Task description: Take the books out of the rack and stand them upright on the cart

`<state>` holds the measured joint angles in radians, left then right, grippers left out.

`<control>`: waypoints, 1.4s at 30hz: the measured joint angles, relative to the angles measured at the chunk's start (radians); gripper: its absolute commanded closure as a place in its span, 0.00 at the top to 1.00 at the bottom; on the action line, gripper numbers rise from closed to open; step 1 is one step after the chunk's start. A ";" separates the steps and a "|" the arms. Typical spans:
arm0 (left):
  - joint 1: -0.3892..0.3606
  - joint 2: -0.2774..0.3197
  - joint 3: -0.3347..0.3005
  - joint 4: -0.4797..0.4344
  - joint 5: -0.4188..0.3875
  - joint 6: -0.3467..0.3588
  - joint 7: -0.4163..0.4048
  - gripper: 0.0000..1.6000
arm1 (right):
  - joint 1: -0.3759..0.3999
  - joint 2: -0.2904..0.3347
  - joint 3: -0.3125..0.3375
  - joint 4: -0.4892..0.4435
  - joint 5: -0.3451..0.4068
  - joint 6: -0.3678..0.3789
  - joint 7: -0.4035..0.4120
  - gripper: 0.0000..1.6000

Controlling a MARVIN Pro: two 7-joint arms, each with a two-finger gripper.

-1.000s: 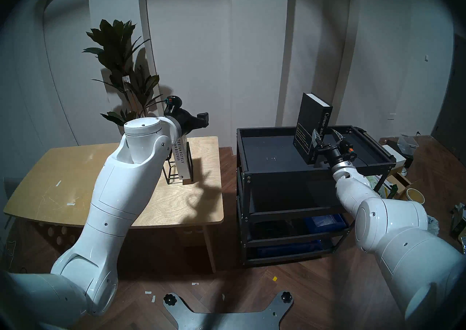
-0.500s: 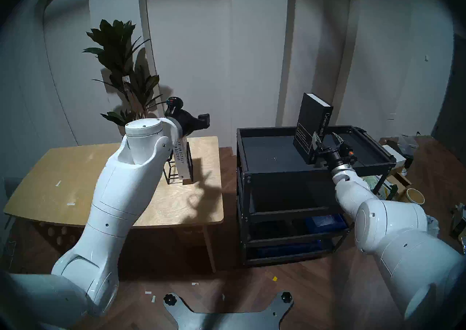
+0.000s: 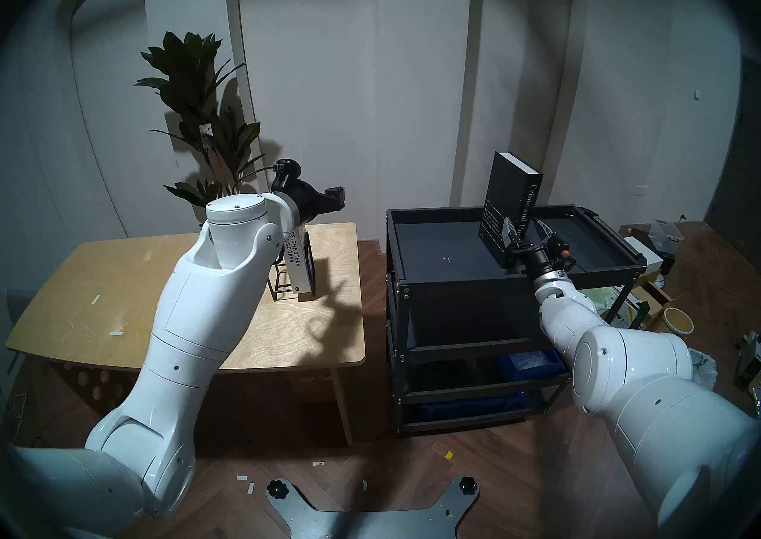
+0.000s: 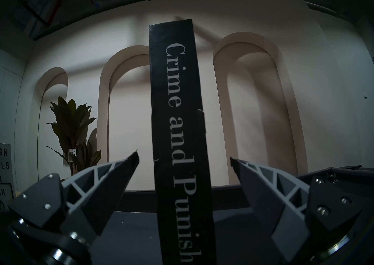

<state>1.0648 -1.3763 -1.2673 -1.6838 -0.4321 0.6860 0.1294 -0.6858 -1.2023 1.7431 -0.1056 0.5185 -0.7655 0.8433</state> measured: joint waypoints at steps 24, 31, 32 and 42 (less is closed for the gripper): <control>0.002 -0.008 0.000 0.006 0.007 0.000 -0.015 1.00 | 0.002 -0.024 0.016 -0.001 0.008 -0.029 0.029 1.00; 0.002 -0.010 0.000 0.008 0.009 0.000 -0.019 1.00 | 0.003 -0.030 0.023 -0.001 0.012 -0.036 0.035 1.00; 0.002 -0.010 0.000 0.008 0.009 0.000 -0.020 1.00 | 0.003 -0.031 0.024 -0.001 0.012 -0.036 0.035 1.00; 0.004 -0.012 -0.002 0.015 0.013 0.000 -0.025 1.00 | 0.015 -0.040 0.036 -0.001 0.020 -0.036 0.036 1.00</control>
<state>1.0690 -1.3879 -1.2692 -1.6685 -0.4195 0.6862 0.1045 -0.6704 -1.2422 1.7792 -0.1063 0.5386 -0.8013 0.8797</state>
